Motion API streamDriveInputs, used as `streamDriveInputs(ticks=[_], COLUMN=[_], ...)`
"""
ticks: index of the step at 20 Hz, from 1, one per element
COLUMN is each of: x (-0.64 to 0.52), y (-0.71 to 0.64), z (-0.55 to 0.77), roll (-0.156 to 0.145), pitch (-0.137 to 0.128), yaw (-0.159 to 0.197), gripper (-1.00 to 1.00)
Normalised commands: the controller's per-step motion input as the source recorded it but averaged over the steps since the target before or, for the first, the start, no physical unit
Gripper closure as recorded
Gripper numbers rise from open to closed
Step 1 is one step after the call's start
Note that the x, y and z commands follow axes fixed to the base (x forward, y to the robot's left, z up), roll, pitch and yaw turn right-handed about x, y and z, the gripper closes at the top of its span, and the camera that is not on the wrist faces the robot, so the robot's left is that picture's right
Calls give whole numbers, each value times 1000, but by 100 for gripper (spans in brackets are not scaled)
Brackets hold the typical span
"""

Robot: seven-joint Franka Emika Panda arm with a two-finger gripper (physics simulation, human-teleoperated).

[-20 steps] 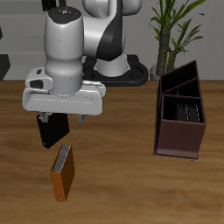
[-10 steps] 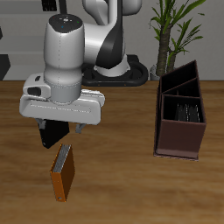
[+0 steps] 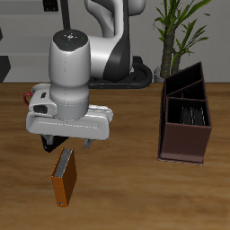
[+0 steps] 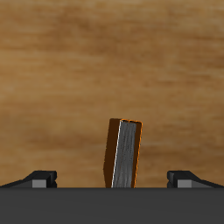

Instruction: Place the left striped book into the left desk caddy's right compartment and place the right striped book into the left desk caddy's right compartment and place the orange book into the left desk caddy's left compartment

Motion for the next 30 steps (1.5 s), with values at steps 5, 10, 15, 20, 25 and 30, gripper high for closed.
streamDriveInputs(ticks=[5,10,15,20,25,30], x=[70,55,-80,-146,-31,9], y=[169,-86,-92,-215,-282,-55], z=[-180,-263,-158,-60,-36,-111], roll=[41,-10,6,3,-58,-30], pitch=[2,15,2,-3,-12,3], yaw=[-27,-11,-30,-5,-24,-13], gripper=[-100,-100,-100,-100,-100,-100])
